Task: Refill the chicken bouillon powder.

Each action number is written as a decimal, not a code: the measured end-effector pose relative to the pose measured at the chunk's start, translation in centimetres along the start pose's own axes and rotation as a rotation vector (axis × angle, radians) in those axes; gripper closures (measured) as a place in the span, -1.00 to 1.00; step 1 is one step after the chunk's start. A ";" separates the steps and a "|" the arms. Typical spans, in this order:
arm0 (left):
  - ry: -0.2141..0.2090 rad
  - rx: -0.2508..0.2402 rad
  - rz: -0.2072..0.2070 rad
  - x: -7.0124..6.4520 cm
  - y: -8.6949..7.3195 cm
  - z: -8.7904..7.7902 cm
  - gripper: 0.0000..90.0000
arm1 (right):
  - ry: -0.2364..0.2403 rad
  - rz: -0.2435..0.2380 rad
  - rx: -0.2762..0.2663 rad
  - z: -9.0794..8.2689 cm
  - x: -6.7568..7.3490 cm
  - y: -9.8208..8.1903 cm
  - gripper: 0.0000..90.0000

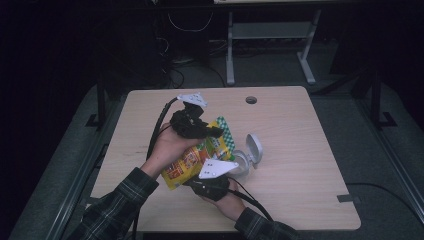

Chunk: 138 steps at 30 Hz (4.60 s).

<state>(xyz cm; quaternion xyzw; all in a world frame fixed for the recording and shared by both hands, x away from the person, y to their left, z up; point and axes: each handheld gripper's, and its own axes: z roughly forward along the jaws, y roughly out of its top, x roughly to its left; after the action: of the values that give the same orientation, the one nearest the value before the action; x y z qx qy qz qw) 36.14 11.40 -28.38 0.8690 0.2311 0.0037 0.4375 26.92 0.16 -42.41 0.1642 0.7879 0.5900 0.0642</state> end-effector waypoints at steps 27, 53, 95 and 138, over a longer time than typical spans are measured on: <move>0.044 0.112 -0.009 -0.4 1.3 2.3 1.00 | 0.002 0.004 -0.035 -0.2 0.0 -0.3 1.00; 0.059 0.195 0.001 -0.4 3.0 3.5 1.00 | 0.003 0.031 -0.077 -1.0 -0.2 0.1 1.00; 0.065 0.234 -0.021 -0.2 3.1 4.1 1.00 | 0.009 0.029 -0.083 -0.9 -0.1 0.2 1.00; 0.080 0.260 -0.037 -0.1 3.2 4.4 0.99 | 0.019 0.031 -0.090 -0.9 0.1 0.2 1.00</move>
<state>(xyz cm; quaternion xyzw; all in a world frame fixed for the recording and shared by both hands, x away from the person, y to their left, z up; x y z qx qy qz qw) 38.28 6.38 -28.68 0.9131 0.2626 0.0002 0.3118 26.65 -0.54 -41.95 0.1679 0.7583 0.6275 0.0549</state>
